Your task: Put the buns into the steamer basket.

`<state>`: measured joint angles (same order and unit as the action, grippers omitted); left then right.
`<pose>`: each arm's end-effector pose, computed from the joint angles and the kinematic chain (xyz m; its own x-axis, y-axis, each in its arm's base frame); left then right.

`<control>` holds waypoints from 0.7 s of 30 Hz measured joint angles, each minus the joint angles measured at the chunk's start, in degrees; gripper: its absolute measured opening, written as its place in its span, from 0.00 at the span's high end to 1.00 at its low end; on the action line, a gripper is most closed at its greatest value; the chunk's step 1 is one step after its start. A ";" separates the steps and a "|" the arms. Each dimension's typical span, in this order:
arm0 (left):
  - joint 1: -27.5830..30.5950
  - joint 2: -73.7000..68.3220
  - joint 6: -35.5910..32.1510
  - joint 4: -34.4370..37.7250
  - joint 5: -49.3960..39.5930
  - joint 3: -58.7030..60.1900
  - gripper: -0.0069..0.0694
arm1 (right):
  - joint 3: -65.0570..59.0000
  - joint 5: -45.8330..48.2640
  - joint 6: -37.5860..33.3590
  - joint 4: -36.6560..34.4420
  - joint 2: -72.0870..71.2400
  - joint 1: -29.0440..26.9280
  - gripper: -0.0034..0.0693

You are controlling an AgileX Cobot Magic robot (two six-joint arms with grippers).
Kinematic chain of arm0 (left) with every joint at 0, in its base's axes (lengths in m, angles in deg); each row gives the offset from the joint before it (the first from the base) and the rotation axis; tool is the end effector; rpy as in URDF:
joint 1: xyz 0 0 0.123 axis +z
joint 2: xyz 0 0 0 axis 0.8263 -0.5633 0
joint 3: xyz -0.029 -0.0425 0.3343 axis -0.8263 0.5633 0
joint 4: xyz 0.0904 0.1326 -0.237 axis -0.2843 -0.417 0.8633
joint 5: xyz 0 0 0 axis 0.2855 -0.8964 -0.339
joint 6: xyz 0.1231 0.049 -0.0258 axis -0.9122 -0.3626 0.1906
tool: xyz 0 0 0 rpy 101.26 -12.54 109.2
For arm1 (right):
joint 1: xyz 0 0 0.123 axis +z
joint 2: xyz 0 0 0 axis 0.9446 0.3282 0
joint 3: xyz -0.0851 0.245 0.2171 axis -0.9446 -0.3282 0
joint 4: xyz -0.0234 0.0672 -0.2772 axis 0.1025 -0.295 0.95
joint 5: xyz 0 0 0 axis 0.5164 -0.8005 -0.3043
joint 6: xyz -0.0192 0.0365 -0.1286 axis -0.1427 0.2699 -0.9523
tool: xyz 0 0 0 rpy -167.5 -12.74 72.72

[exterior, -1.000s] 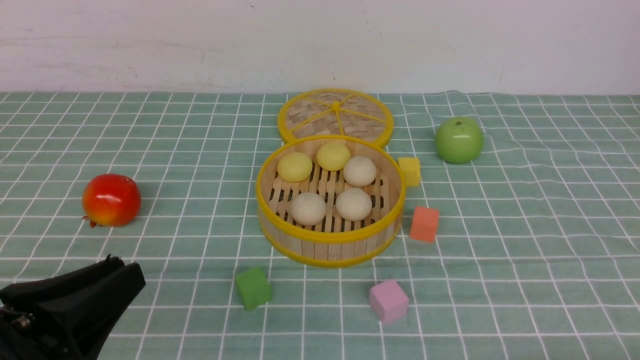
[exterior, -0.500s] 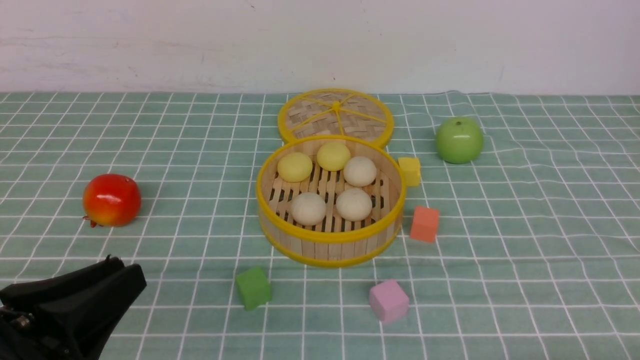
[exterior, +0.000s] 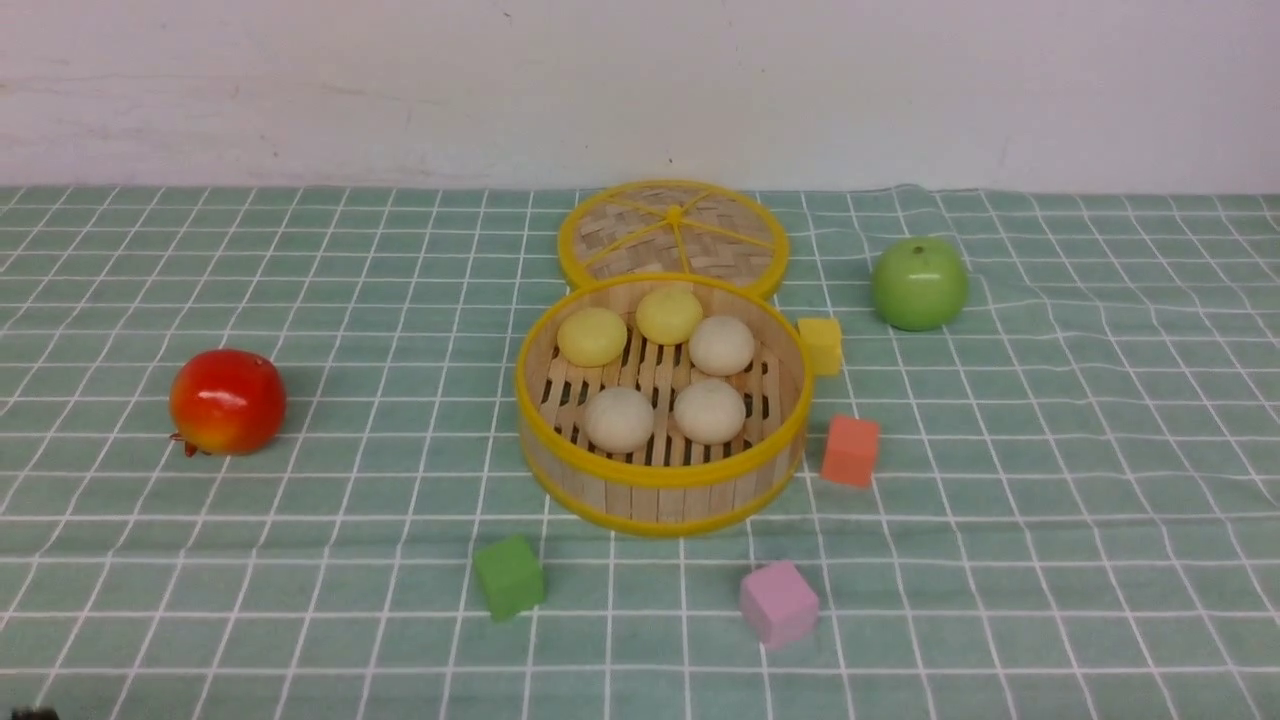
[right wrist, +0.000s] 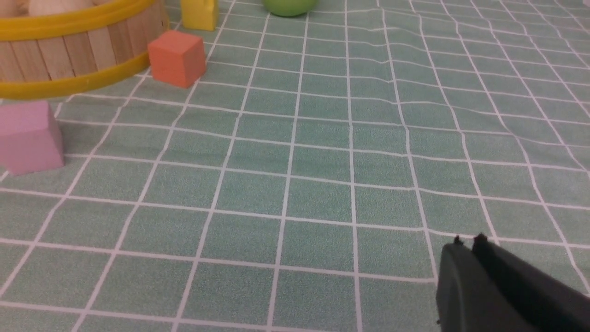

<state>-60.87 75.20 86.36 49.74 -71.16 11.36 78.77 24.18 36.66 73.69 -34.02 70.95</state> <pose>0.0783 -0.0120 0.1701 -0.2269 -0.1715 -0.9587 0.0837 0.9773 -0.1946 0.0759 0.0030 0.1604 -0.2888 -0.0319 -0.9569 -0.0312 0.9992 -0.0239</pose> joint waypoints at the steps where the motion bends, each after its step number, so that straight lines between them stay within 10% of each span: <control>1: 0.12 0.02 0.68 -0.54 -3.32 0.27 0.93 | 0.00 0.00 0.00 0.00 0.00 0.00 0.91; 21: -0.72 0.09 3.59 -0.94 -5.57 0.43 0.93 | 0.00 0.00 0.00 0.00 0.00 0.00 0.87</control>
<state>-61.58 75.28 89.95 48.80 -76.74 11.78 78.77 24.18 36.66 73.69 -34.02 70.95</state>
